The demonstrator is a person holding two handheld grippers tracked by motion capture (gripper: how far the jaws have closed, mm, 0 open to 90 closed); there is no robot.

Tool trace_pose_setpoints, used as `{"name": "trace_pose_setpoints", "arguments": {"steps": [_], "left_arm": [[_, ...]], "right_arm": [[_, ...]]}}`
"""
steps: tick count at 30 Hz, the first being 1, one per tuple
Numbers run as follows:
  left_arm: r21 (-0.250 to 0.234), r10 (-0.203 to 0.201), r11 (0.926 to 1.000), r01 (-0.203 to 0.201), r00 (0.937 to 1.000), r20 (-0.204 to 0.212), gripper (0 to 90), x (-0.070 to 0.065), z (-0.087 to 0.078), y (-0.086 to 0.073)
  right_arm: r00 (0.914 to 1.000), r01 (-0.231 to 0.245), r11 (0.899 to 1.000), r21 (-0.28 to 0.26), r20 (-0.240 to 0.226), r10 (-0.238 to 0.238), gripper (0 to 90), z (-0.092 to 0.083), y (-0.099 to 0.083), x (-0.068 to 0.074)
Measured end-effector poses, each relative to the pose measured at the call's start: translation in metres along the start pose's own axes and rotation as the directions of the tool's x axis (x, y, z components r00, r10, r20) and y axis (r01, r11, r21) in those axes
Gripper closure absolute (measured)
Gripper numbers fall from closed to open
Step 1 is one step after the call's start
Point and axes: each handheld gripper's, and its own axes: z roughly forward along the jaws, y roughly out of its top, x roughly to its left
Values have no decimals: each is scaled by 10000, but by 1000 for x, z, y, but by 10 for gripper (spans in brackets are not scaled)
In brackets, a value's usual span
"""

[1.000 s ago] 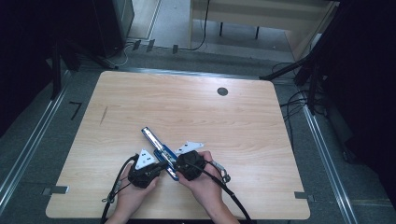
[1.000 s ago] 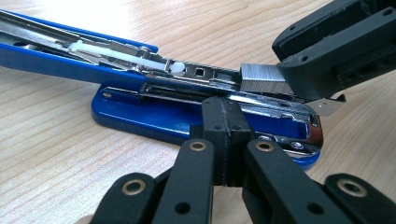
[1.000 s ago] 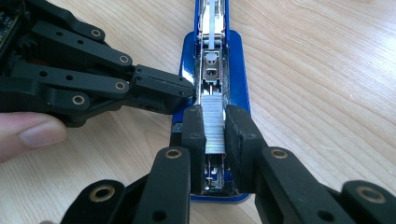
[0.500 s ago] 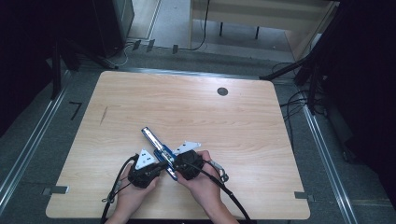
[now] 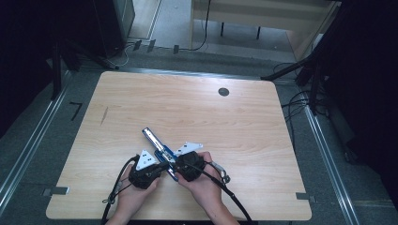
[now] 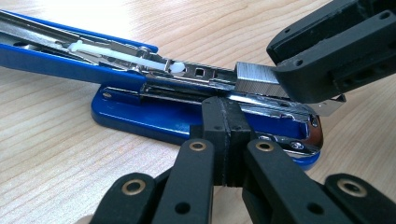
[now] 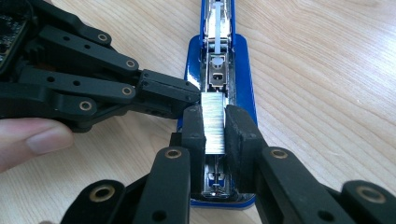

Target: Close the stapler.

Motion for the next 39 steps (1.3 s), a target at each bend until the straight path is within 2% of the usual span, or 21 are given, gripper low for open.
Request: {"name": "trace_pose_setpoints", "arguments": {"steps": [11, 25, 39], "left_arm": [[2, 4, 10000, -4, 10000, 6, 900, 0, 0, 0], [5, 12, 10000, -12, 10000, -5, 900, 0, 0, 0], [6, 8, 10000, -8, 10000, 3, 900, 0, 0, 0]], "right_arm": [[9998, -205, 9996, 191, 26, 204, 797, 2, 1, -4], [9999, -27, 9997, 249, 118, 24, 783, 3, 2, -3], [9999, -77, 9999, 135, 108, 76, 790, 3, 1, -2]]}}
